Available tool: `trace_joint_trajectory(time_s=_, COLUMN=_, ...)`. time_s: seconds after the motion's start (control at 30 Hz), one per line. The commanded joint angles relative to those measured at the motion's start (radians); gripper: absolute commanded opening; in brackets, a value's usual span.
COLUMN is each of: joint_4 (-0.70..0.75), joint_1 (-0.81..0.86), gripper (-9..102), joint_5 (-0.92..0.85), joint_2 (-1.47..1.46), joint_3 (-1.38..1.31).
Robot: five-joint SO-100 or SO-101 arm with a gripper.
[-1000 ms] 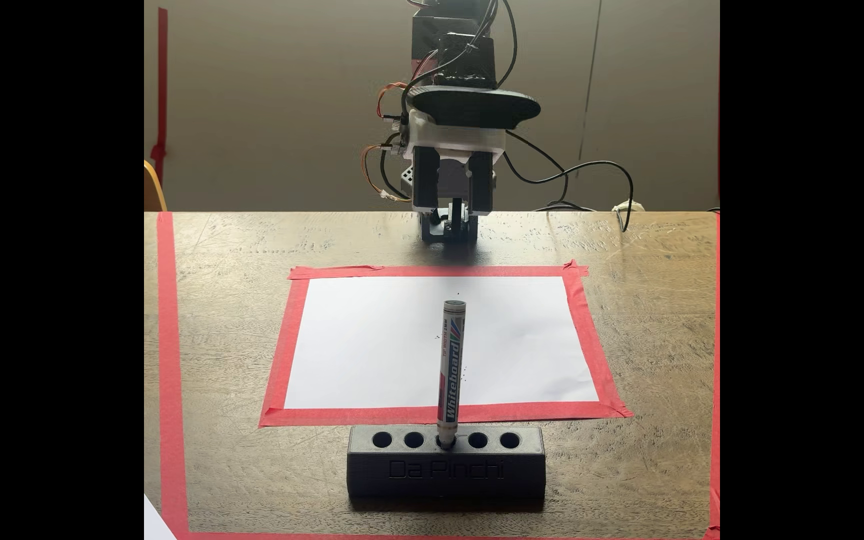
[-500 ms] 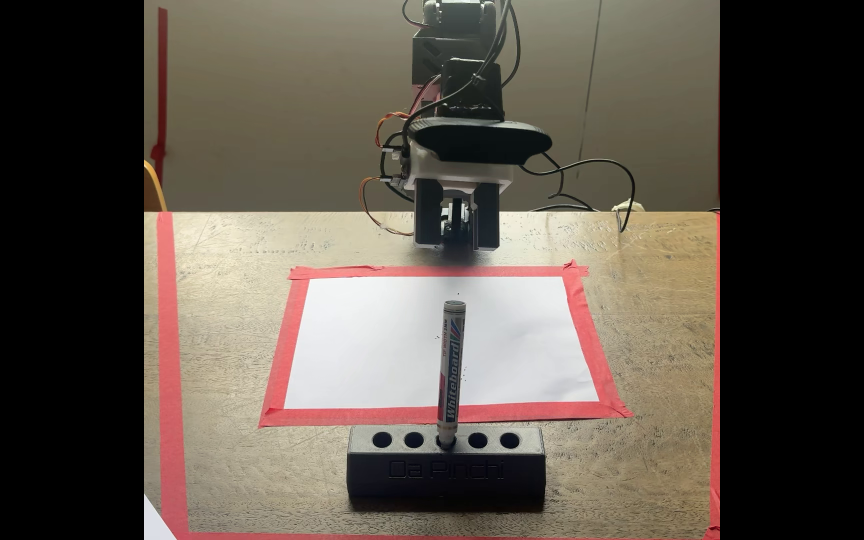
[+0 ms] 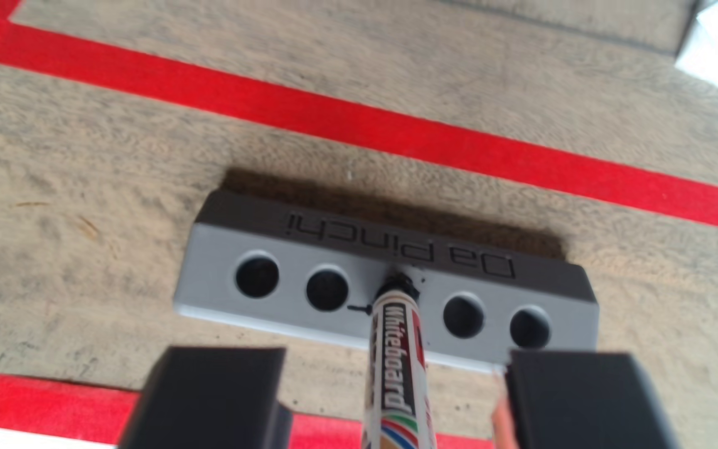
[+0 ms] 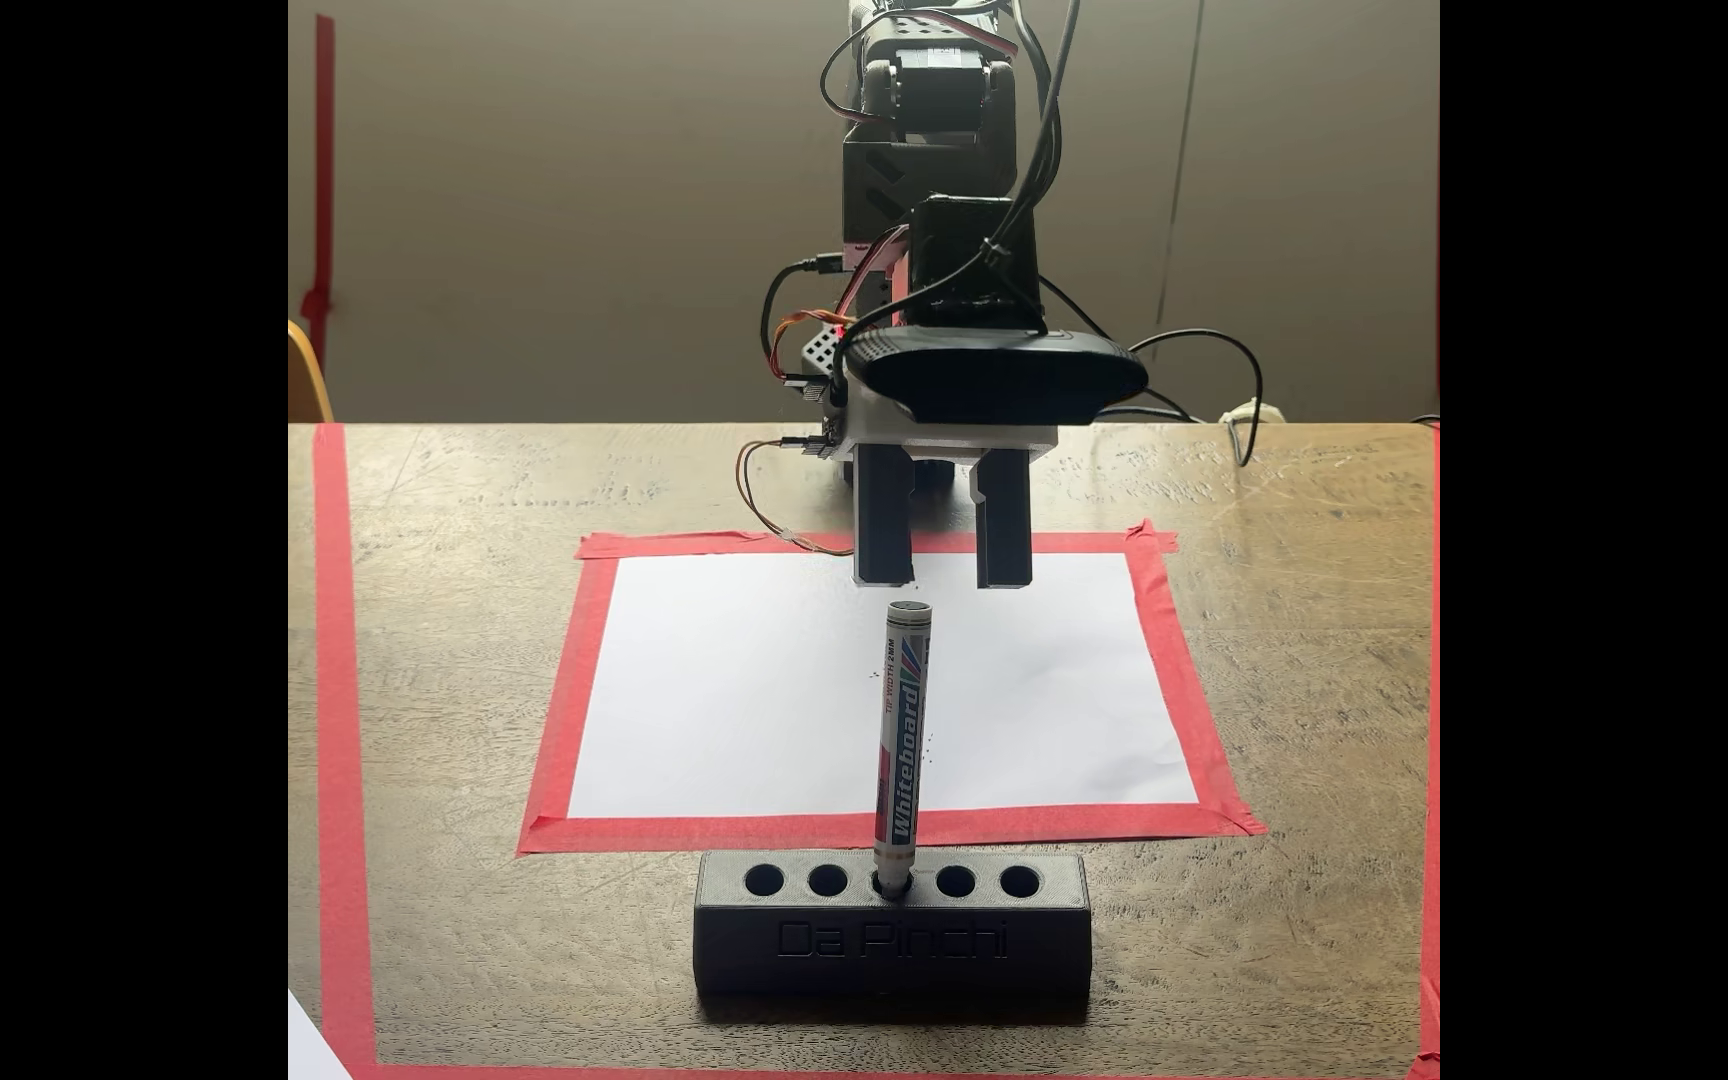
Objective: Pick up a pen
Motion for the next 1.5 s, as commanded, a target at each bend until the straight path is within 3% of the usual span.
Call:
trace_joint_trajectory(time_s=0.0, joint_4=-0.037, joint_1=0.009, gripper=100, joint_5=0.005, joint_2=0.002, joint_3=-0.083)
trace_joint_trajectory(time_s=0.5, joint_4=-0.023, joint_1=0.064, gripper=100, joint_5=0.005, joint_2=-0.057, joint_3=-0.063)
trace_joint_trajectory(time_s=1.47, joint_4=0.083, joint_1=0.021, gripper=100, joint_5=0.002, joint_2=-0.057, joint_3=-0.055)
